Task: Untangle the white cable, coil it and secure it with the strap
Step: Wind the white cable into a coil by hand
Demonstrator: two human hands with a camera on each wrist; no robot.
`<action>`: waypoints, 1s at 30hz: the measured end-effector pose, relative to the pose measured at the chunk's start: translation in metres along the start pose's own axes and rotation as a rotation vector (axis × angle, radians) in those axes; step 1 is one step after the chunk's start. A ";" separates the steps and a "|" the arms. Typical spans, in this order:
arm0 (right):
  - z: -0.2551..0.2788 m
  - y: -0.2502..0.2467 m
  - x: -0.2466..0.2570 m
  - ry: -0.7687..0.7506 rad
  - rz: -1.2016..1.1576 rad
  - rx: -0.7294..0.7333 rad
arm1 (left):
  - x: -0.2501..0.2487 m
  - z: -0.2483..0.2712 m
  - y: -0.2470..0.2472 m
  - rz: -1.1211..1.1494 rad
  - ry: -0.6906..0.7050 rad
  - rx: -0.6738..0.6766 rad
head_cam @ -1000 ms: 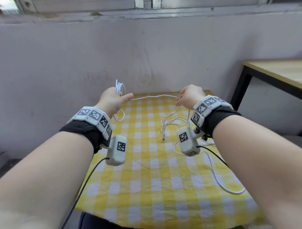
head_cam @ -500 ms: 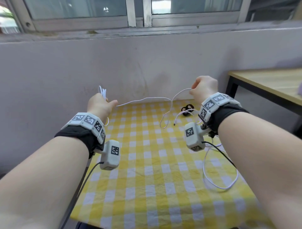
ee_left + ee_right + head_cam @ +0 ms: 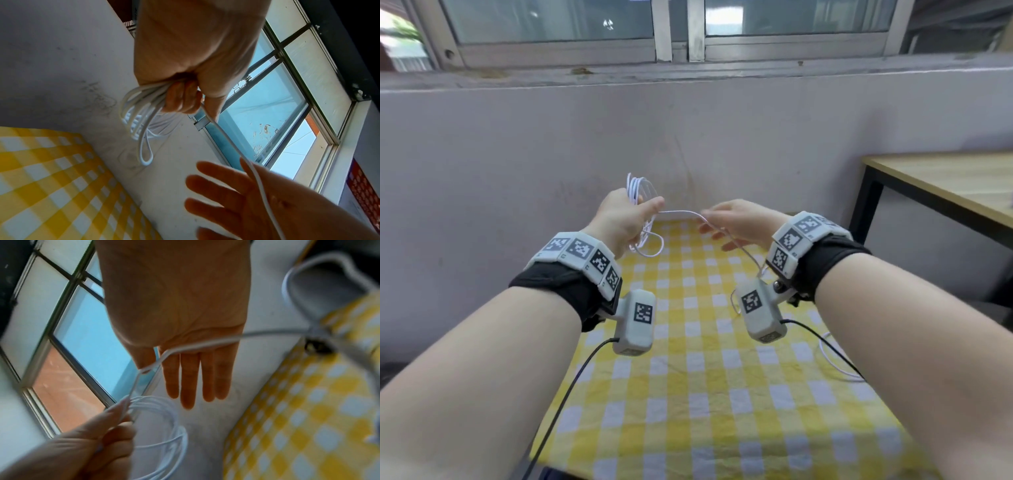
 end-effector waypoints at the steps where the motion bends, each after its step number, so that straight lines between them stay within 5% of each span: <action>1: 0.001 0.010 0.006 0.018 -0.094 0.046 | 0.000 -0.001 0.000 0.018 -0.014 -0.002; 4: -0.003 0.022 0.010 -0.004 -0.185 0.082 | 0.002 -0.006 -0.010 0.026 -0.007 -0.082; 9: -0.016 0.002 -0.014 -0.081 0.188 -0.197 | 0.024 -0.013 -0.032 -0.003 -0.059 -0.232; 12: -0.021 0.000 -0.026 -0.079 0.481 -0.228 | 0.033 -0.008 -0.019 0.009 -0.093 -0.096; 17: -0.031 0.000 -0.045 0.073 0.794 -0.215 | 0.036 0.005 -0.008 0.233 -0.388 0.053; 20: -0.034 0.010 -0.027 -0.060 0.596 -0.304 | 0.036 0.005 -0.001 0.402 -0.436 0.101; 23: -0.027 0.032 -0.002 -0.212 0.361 -0.220 | 0.034 0.004 0.009 0.515 -0.463 0.169; 30: -0.031 0.053 -0.016 -0.090 0.041 0.011 | 0.044 -0.011 0.004 0.498 -0.443 0.174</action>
Point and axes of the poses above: each hand's wrist, its own z-axis away from the middle knuckle, its own y-axis out of the palm, x = y × z, the point moved 5 cm from there along -z, towards the middle knuckle, and after that the axes turned 15 degrees about -x, right-handed, at the moved point
